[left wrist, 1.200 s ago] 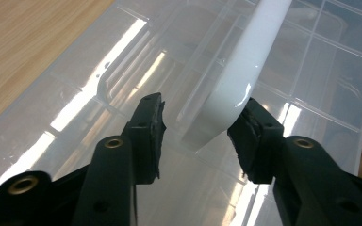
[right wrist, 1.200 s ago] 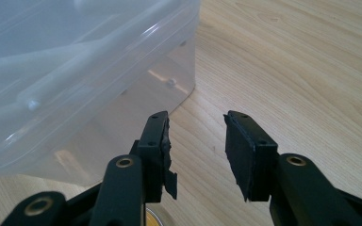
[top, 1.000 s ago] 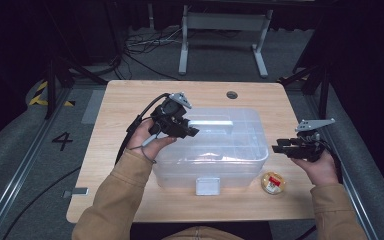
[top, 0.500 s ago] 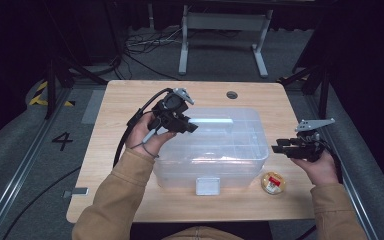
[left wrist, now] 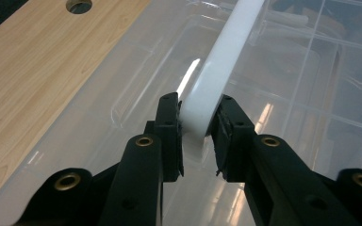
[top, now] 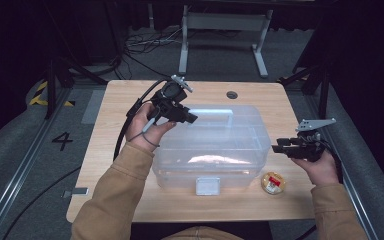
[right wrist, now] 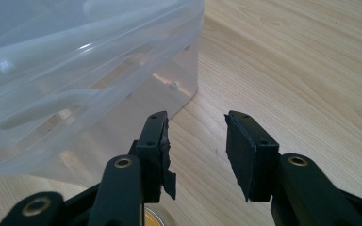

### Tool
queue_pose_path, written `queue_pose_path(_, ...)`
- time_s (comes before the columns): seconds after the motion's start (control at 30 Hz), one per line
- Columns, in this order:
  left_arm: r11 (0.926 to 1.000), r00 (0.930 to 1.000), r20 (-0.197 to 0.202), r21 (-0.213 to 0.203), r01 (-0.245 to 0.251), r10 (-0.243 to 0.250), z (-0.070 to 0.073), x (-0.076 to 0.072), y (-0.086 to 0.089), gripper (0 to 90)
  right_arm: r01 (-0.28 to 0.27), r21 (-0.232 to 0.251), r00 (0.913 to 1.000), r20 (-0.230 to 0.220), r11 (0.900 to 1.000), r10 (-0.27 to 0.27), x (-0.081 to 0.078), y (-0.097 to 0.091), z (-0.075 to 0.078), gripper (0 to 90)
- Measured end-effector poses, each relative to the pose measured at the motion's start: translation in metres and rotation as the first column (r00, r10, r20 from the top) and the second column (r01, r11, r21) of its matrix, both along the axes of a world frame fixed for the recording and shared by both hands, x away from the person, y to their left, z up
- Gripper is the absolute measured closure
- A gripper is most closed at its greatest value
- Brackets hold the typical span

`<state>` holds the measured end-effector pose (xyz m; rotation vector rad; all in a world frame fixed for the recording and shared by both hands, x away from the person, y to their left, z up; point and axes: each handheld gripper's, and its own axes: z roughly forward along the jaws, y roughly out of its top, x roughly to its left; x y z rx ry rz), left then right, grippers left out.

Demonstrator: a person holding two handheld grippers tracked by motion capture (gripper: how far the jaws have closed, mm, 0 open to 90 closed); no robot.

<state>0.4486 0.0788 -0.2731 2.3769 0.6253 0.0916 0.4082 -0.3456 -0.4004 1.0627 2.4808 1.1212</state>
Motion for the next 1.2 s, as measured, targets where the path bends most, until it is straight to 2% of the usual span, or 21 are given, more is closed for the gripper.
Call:
queue_pose_path(0.13, 0.9999, 0.9999, -0.009, -0.011, -0.009, 0.009, 0.003, 0.004, 0.001, 73.6, -0.022, 0.009, 0.9997, 0.011, 0.9997, 0.022, -0.001, 0.001, 0.001, 60.9)
queue_pose_path(0.27, 0.9997, 0.9996, -0.022, -0.018, -0.019, 0.018, 0.006, 0.008, 0.002, 73.3, -0.084, 0.028, 0.9963, 0.019, 0.9960, 0.084, -0.004, 0.003, 0.002, 74.7)
queue_pose_path(0.37, 0.9995, 0.9994, -0.027, -0.021, -0.023, 0.022, 0.008, 0.012, 0.002, 73.1, -0.147, 0.040, 0.9887, 0.036, 0.9884, 0.145, -0.008, 0.006, 0.005, 79.6)
queue_pose_path(0.67, 0.9988, 0.9980, -0.048, -0.026, -0.042, 0.040, 0.013, 0.019, 0.003, 72.5, -0.256, 0.069, 0.9661, 0.053, 0.9642, 0.253, -0.015, 0.011, 0.010, 83.2)
queue_pose_path(0.9, 0.9976, 0.9973, -0.044, -0.034, -0.060, 0.058, 0.015, 0.023, 0.003, 72.1, -0.279, 0.083, 0.9592, 0.069, 0.9565, 0.274, -0.018, 0.014, 0.012, 84.6)
queue_pose_path(1.07, 0.9972, 0.9967, -0.050, -0.035, -0.066, 0.064, 0.016, 0.027, 0.003, 71.9, -0.303, 0.105, 0.9519, 0.078, 0.9470, 0.296, -0.020, 0.016, 0.013, 84.7)
queue_pose_path(1.2, 0.9971, 0.9965, -0.053, -0.035, -0.067, 0.065, 0.016, 0.029, 0.003, 71.9, -0.321, 0.104, 0.9452, 0.099, 0.9414, 0.311, -0.023, 0.020, 0.015, 85.1)
